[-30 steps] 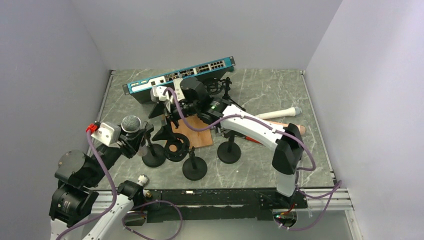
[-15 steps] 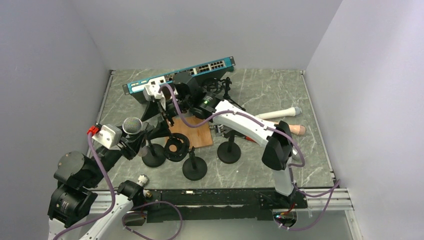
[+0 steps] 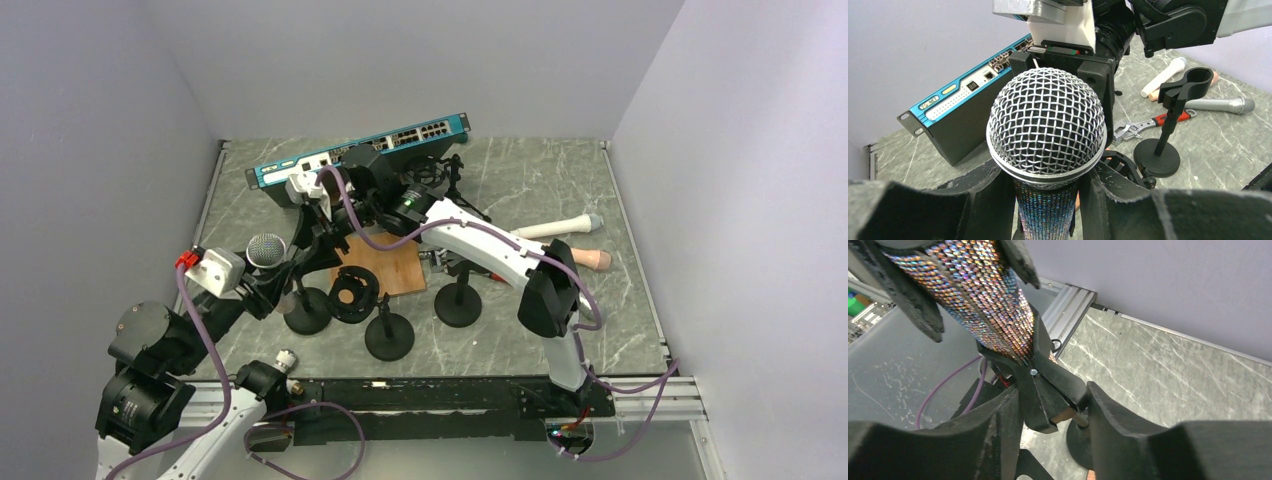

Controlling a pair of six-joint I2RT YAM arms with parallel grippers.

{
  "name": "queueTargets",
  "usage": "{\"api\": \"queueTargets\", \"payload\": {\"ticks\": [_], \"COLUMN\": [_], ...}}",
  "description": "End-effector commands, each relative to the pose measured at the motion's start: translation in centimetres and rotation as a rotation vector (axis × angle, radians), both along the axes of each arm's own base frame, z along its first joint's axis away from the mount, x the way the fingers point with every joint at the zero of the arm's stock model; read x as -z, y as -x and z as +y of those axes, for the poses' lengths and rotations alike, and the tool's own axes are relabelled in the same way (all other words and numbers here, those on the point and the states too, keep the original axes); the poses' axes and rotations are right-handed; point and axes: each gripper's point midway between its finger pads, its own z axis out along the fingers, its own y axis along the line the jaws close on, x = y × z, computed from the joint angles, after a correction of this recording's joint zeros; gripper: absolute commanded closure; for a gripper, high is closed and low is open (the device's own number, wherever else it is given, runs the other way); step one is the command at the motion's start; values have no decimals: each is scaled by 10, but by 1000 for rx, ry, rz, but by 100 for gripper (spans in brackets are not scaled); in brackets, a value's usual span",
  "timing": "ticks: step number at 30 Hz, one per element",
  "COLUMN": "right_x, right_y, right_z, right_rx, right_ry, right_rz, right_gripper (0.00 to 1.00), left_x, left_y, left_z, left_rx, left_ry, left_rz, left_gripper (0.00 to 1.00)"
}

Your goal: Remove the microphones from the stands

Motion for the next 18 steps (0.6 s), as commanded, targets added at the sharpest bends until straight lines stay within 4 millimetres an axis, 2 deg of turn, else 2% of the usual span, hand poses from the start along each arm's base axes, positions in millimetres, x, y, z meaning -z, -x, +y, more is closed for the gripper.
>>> {"api": "queueTargets", "payload": {"ticks": [1,3,4,15,16,17,18], "right_x": [-24,-25,-25,-26,-29,-32,-35], "right_y": [9,12,13,-2,-1,0,4], "right_z": [-8,-11,-11,-12,-13,-16,-18], "right_rx": [-65,-77,-78,-43,-50,-62,-71], "right_ry": [-66,-74,-77,-100,-108,-113,-116], "right_rz": [-37,-40,-37,37,41,49,58], "right_gripper": [59,77,99,100,97,80,58], "left_x": [-14,-14,-14,-21,-21,-20,-20], "left_y": [3,3,3,1,2,2,3], "left_z": [-5,-4,-4,4,3,2,1], "left_rx": [29,27,26,-23,-17,-9,1], "left_ry": [24,24,23,40,39,38,37], "left_rz": [-22,-19,-19,-23,-22,-22,-24], "left_gripper": [100,100,100,100,100,100,100]}}
